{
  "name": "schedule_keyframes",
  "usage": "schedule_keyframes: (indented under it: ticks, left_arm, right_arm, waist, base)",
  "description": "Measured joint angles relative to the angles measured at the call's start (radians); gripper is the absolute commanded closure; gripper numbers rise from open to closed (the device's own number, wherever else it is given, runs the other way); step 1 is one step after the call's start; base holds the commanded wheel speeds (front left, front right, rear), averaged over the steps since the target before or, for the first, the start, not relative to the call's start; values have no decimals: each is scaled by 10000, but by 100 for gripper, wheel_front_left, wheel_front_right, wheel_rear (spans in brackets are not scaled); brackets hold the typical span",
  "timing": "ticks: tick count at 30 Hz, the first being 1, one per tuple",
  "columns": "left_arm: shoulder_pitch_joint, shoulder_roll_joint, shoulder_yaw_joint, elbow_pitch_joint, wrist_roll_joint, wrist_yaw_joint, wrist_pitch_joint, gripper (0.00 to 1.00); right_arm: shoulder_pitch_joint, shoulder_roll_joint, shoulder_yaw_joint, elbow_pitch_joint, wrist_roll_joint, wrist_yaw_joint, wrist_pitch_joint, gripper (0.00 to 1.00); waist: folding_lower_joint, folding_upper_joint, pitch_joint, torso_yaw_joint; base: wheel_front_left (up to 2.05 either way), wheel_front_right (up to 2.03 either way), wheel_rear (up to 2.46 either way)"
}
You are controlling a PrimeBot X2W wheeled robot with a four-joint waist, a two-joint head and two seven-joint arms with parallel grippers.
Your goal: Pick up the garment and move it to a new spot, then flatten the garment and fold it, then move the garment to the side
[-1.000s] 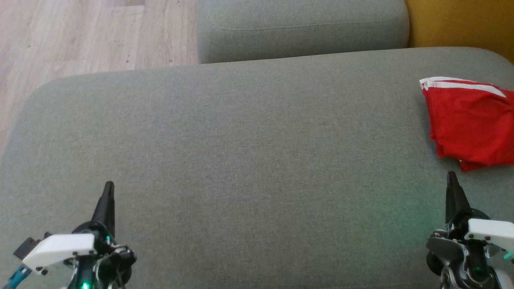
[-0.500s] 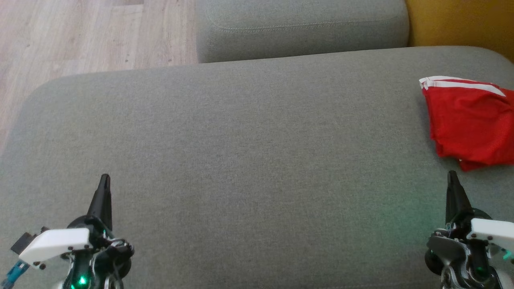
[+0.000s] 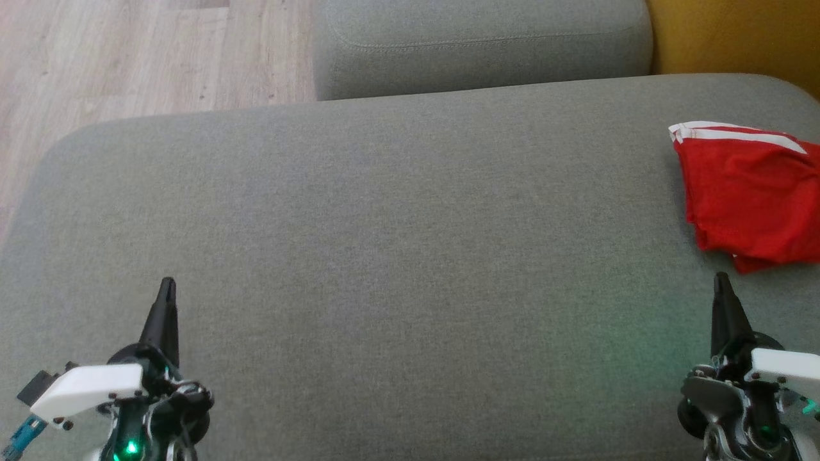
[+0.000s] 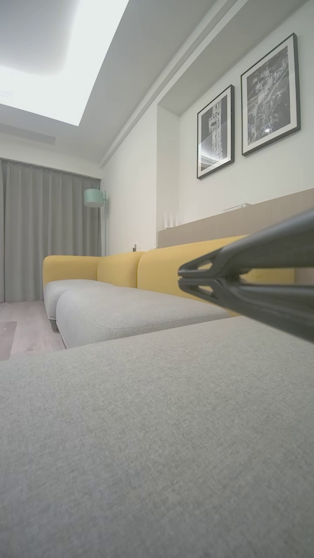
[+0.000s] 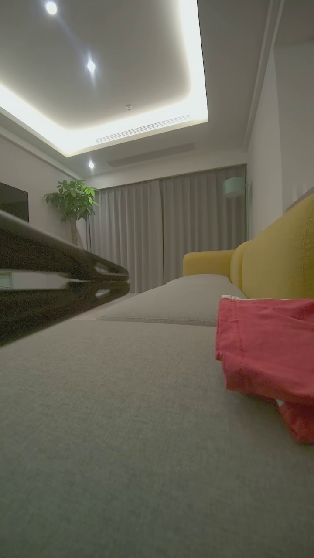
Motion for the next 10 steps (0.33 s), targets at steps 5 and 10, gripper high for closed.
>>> schedule_keyframes:
  ticks: [5,10]
  left_arm:
    - [0,-4,2,0,0,0,2,100]
    - [0,-6,2,0,0,0,2,100]
  right_arm:
    - [0,0,0,0,0,0,0,100]
    - [0,0,0,0,0,0,0,100]
  waist:
    - [0,0,0,0]
    - [0,0,0,0]
  base:
    - [0,0,0]
    - [0,0,0]
